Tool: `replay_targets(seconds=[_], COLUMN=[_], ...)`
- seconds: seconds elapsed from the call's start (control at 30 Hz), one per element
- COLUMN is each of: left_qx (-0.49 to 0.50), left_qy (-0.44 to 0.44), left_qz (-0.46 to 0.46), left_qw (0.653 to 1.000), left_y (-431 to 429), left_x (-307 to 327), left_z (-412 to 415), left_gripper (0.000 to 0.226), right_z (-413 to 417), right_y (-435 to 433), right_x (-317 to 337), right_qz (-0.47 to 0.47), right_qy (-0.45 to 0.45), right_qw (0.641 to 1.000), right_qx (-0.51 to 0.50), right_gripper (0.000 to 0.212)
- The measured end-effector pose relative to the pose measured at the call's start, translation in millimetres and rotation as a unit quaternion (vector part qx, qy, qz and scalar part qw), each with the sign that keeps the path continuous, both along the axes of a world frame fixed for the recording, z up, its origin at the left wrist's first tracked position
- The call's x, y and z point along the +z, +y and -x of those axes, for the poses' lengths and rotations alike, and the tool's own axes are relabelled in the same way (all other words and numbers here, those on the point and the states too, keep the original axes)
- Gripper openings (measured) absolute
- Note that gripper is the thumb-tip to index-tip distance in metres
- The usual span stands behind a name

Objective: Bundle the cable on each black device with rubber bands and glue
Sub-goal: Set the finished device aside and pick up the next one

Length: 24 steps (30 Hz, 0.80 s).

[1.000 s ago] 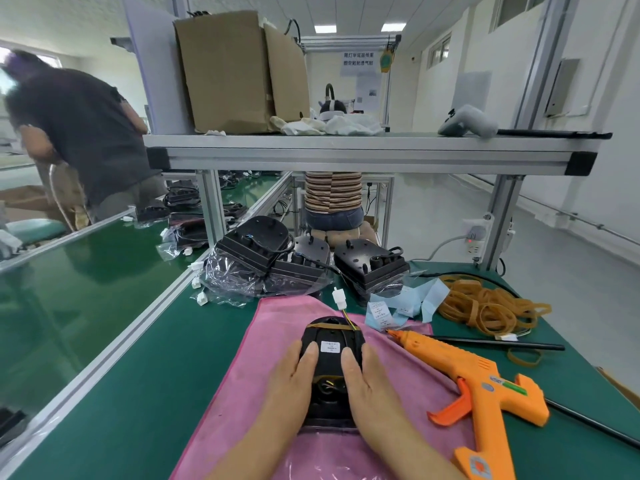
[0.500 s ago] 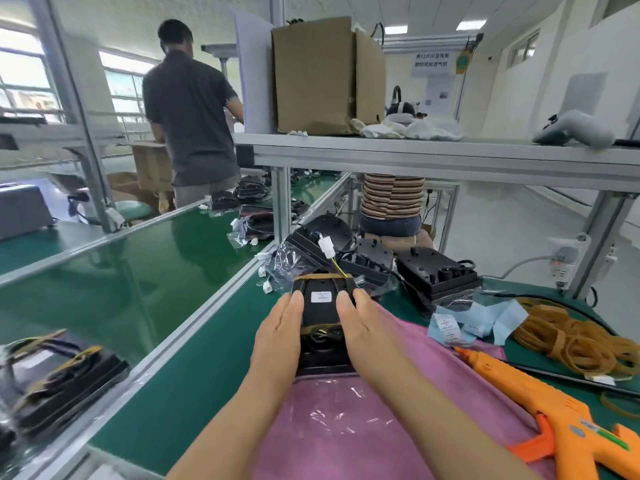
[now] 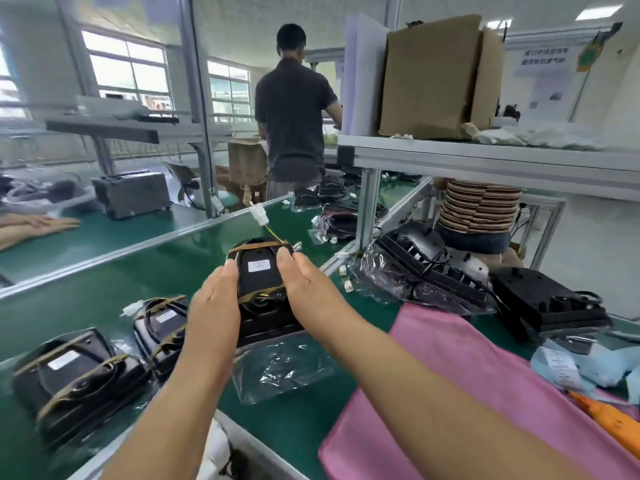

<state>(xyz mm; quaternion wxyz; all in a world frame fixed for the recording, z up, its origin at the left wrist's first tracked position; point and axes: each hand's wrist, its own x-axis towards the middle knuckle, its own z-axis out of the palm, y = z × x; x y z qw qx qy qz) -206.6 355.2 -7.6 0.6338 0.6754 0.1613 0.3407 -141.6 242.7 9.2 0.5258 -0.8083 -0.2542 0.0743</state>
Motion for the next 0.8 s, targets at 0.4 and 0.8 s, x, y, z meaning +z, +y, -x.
replay_targets(seconds=[0.4, 0.8], left_qx=[0.160, 0.253], left_qy=[0.005, 0.058], left_qz=[0.101, 0.104], left_qw=[0.982, 0.960], left_y=[108, 151], left_x=[7, -22], left_z=[73, 103], left_gripper=[0.040, 0.054], right_z=[31, 52], right_y=[140, 212], right_x=[4, -33], right_qz=[0.026, 0.063], right_qy=[0.059, 0.107], right_qw=[0.982, 0.956], right_qx=[0.178, 0.267], right_gripper=[0.083, 0.091])
